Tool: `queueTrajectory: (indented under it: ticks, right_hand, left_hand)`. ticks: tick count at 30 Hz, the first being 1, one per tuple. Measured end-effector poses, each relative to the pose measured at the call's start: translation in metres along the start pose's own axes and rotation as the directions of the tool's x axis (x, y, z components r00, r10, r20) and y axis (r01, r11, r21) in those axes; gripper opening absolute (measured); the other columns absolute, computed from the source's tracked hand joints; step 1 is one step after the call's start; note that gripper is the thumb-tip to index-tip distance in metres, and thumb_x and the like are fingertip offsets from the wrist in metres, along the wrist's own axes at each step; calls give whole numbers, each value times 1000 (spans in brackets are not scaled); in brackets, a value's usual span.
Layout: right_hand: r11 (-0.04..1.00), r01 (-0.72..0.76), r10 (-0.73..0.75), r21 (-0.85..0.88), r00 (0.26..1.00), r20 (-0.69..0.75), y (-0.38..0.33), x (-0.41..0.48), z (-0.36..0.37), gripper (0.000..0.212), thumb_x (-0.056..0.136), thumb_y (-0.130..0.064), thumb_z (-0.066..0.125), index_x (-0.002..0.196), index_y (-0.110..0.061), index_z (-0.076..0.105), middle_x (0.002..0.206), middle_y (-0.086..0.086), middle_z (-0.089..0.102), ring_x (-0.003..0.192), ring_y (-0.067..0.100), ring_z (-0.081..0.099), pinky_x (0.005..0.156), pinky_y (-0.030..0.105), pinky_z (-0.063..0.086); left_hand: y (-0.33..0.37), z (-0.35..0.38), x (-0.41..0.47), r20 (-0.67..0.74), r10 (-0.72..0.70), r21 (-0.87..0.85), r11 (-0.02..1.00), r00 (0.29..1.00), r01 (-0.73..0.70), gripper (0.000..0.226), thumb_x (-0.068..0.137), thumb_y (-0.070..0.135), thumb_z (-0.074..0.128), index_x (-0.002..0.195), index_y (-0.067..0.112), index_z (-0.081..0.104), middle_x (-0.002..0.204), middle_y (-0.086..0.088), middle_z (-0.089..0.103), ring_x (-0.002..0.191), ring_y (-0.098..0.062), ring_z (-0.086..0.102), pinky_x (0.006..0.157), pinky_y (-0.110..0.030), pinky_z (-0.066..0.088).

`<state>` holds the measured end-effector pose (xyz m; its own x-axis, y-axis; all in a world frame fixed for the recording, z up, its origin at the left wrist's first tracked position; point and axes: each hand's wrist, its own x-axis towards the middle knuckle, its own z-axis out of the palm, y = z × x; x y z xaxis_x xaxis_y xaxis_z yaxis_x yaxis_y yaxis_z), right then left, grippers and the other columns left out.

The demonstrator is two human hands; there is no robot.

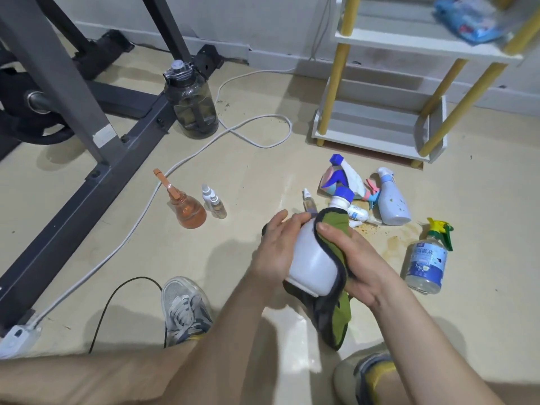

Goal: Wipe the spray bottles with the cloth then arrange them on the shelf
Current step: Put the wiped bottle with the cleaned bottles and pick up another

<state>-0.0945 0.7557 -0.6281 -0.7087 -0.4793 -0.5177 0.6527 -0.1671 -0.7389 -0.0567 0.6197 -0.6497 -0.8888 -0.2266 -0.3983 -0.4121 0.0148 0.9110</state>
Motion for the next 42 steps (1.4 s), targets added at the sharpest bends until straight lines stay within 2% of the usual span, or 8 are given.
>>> queueTrajectory:
  ticks: [3, 6, 9, 16, 20, 28, 35, 42]
  right_hand:
    - [998, 33, -41, 47, 982, 186, -11, -10, -8, 44, 53, -31, 91, 90, -12, 78, 91, 15, 73, 79, 26, 71, 69, 34, 59]
    - [998, 65, -63, -4, 983, 173, -27, -14, -20, 34, 48, -27, 85, 78, -15, 78, 80, 9, 72, 70, 21, 70, 63, 28, 58]
    - [984, 75, -67, -163, 996, 52, -39, -15, -28, 29, 63, -22, 77, 88, -10, 70, 79, 7, 70, 71, 21, 67, 63, 26, 55]
    - [943, 213, -293, -254, 893, -342, -19, -3, -7, 21, 88, -29, 72, 105, -17, 69, 97, 2, 76, 92, 21, 71, 89, 42, 57]
    - [866, 230, -433, -443, 787, -439, -14, -6, -1, 65, 82, -56, 59, 141, -33, 45, 132, -6, 62, 123, 15, 57, 108, 44, 43]
    - [979, 169, -191, -115, 958, -212, -22, -23, 1, 37, 99, -41, 51, 103, -13, 76, 103, 13, 76, 96, 28, 71, 87, 38, 54]
    - [807, 229, -447, -545, 840, -309, -25, -4, 13, 54, 95, -67, 29, 108, -29, 65, 115, -2, 55, 123, 20, 48, 108, 36, 36]
    - [749, 116, -279, -653, 948, -152, -8, -5, 5, 63, 81, -77, 42, 123, -33, 58, 134, 2, 51, 127, 19, 47, 110, 41, 37]
  left_hand:
    - [-4, -17, 5, 187, -74, -92, 991, 980, 93, 41, 97, 57, 46, 129, 35, 58, 119, 18, 67, 105, 9, 60, 100, -25, 44]
    - [-14, -31, 1, 319, -114, 20, 993, 941, 114, 39, 98, 46, 52, 96, 15, 76, 96, -2, 76, 88, -13, 69, 87, -27, 51]
    - [-1, -28, -3, 195, -46, -154, 985, 980, 76, 22, 97, 27, 59, 86, 13, 71, 80, 1, 70, 73, -10, 63, 72, -27, 50]
    - [35, 3, -14, 35, 274, 119, 954, 961, -276, 33, 92, 32, 62, 66, 16, 49, 57, 4, 48, 57, -17, 43, 57, -31, 36]
    - [37, 10, -16, 129, 241, 139, 956, 962, -259, 41, 89, 46, 45, 68, 11, 53, 60, 4, 48, 60, -15, 45, 62, -32, 37]
    - [33, 19, -13, 94, 105, 51, 993, 990, -110, 66, 53, 67, 65, 103, 26, 51, 87, 8, 59, 74, -8, 57, 69, -21, 43]
    - [23, 11, -21, 341, -34, -194, 975, 940, 106, 60, 68, 46, 75, 119, 16, 64, 110, -8, 74, 103, -28, 70, 95, -47, 53]
    - [31, 11, -15, -15, -181, -496, 856, 983, 150, 30, 84, 22, 69, 112, 12, 68, 102, -11, 75, 91, -26, 73, 82, -38, 58]
